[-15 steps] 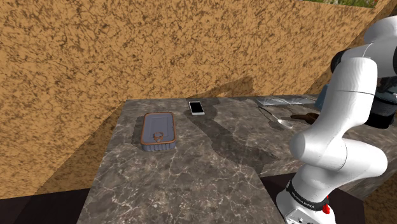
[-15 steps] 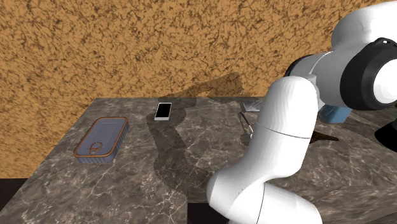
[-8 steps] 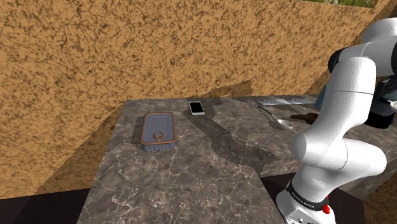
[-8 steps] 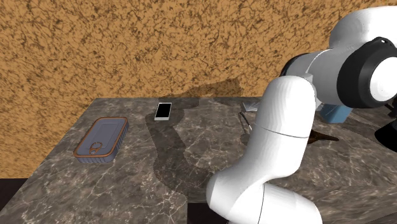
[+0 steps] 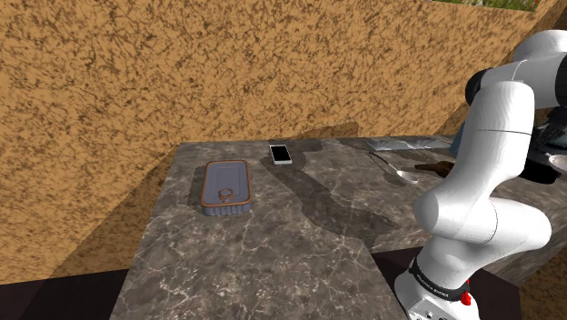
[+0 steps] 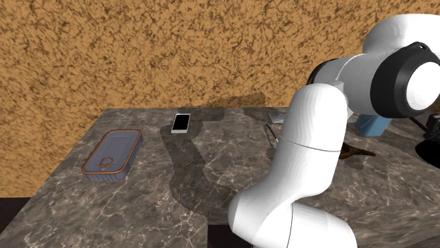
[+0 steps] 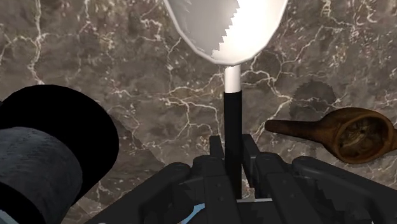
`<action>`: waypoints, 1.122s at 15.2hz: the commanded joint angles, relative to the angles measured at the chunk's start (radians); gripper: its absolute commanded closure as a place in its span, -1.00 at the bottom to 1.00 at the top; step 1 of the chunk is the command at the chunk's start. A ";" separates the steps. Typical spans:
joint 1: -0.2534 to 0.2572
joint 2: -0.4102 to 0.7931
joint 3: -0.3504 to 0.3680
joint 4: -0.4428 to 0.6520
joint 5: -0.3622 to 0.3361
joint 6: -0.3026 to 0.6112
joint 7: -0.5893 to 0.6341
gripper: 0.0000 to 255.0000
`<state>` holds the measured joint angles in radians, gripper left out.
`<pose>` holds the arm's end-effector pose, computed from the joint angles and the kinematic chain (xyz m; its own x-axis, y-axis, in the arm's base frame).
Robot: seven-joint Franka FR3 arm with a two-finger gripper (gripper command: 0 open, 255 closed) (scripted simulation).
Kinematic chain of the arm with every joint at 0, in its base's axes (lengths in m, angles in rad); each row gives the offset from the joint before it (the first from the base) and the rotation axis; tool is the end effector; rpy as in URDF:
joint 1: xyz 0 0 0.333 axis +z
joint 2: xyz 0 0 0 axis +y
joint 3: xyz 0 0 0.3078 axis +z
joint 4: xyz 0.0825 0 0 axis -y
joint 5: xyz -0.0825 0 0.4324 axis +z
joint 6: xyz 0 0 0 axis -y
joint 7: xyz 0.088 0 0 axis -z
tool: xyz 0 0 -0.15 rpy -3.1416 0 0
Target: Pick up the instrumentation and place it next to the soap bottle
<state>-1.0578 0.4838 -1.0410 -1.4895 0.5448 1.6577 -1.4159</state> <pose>-0.1972 -0.6591 0.4351 0.7462 -0.6564 0.1105 -0.6495 -0.7544 -0.0950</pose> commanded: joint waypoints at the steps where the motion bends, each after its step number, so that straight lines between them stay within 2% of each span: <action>1: 0.008 0.002 0.001 -0.029 0.004 0.028 -0.006 1.00; 17: 0.013 0.059 0.041 -0.178 0.067 0.199 -0.068 1.00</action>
<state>-1.0438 0.5384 -1.0030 -1.6593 0.6068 1.8463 -1.4794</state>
